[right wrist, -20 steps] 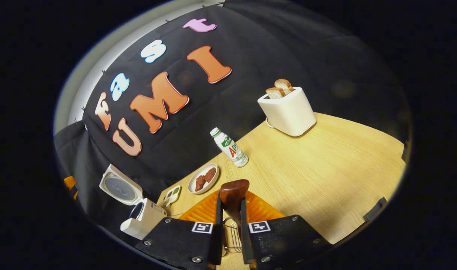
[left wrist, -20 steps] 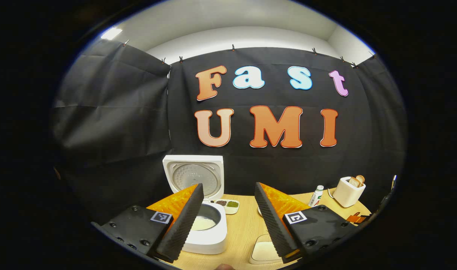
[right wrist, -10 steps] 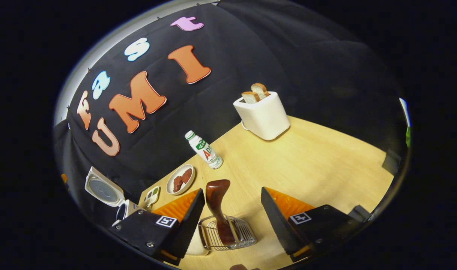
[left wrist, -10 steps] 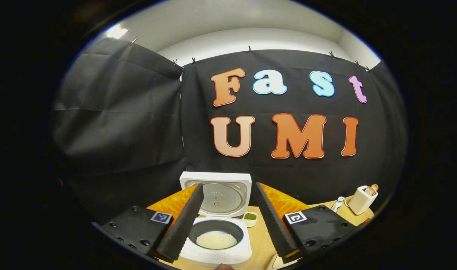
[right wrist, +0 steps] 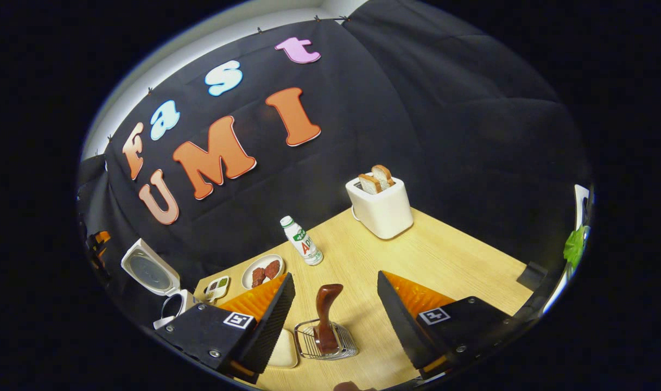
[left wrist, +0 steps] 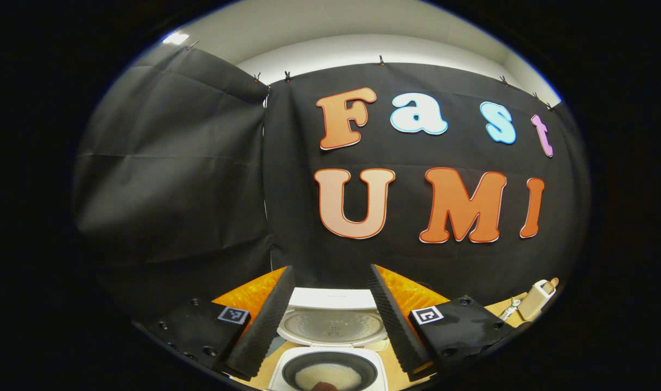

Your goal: Close the left gripper, press the button to open the rice cooker; take a wooden spoon from the chopstick holder with the right hand, scoop a spoonful of rice and pour it into the rice cooker, then put the wooden spoon back into the chopstick holder.

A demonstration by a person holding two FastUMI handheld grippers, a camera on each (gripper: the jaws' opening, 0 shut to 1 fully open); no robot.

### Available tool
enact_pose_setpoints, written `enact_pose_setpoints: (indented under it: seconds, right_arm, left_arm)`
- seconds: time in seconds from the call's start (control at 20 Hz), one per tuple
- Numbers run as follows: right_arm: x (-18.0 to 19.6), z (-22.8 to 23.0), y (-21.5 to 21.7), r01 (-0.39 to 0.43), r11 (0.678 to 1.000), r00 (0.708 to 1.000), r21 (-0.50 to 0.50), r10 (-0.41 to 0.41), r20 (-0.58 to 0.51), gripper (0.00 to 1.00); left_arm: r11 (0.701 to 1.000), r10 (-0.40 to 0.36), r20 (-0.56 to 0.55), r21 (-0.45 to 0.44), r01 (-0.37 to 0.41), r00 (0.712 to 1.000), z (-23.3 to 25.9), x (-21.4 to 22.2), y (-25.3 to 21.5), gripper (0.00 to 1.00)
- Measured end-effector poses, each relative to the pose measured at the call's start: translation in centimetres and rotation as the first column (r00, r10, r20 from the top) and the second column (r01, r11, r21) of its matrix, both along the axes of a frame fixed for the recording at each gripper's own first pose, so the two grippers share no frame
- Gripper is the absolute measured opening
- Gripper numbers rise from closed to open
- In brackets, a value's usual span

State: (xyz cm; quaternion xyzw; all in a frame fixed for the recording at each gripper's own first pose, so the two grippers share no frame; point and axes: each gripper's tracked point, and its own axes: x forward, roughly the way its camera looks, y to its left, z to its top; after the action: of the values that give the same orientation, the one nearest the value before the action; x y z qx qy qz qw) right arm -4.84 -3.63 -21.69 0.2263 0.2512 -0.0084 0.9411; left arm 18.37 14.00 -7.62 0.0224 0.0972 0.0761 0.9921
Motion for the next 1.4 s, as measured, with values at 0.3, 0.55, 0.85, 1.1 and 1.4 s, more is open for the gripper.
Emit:
enact_pose_setpoints:
  seconds: [0.3, 0.55, 0.85, 1.1, 1.4]
  right_arm:
    - [-1.5, 4.1, 0.2, 0.019, 0.998, 0.998, -0.055, -0.016, 0.058, 0.95]
    - [-1.6, 4.6, 0.7, 0.000, 0.996, 0.998, -0.084, 0.005, 0.064, 0.95]
    - [-0.7, 4.3, 2.5, -0.063, 0.996, 0.996, -0.059, 0.067, 0.067, 0.95]
    - [-0.1, 4.7, 3.7, -0.128, 0.991, 0.987, -0.051, 0.132, 0.087, 0.95]
    - [1.3, 6.0, 4.8, -0.207, 0.977, 0.969, -0.043, 0.210, 0.127, 0.95]
  left_arm:
    - [0.998, -0.068, -0.141, -0.002, 0.068, 0.988, -4.8, 6.8, 0.2, 0.93]
    - [0.997, -0.079, -0.337, -0.013, 0.079, 0.938, -9.8, 7.2, -0.1, 0.94]
    - [0.999, -0.046, -0.351, -0.031, 0.037, 0.935, -9.6, 5.3, -0.7, 0.96]
    - [0.999, -0.040, -0.373, -0.028, 0.032, 0.927, -10.1, -0.2, -1.2, 0.96]
    - [0.997, -0.034, -0.537, -0.071, -0.005, 0.843, -17.6, -9.1, -2.2, 0.97]
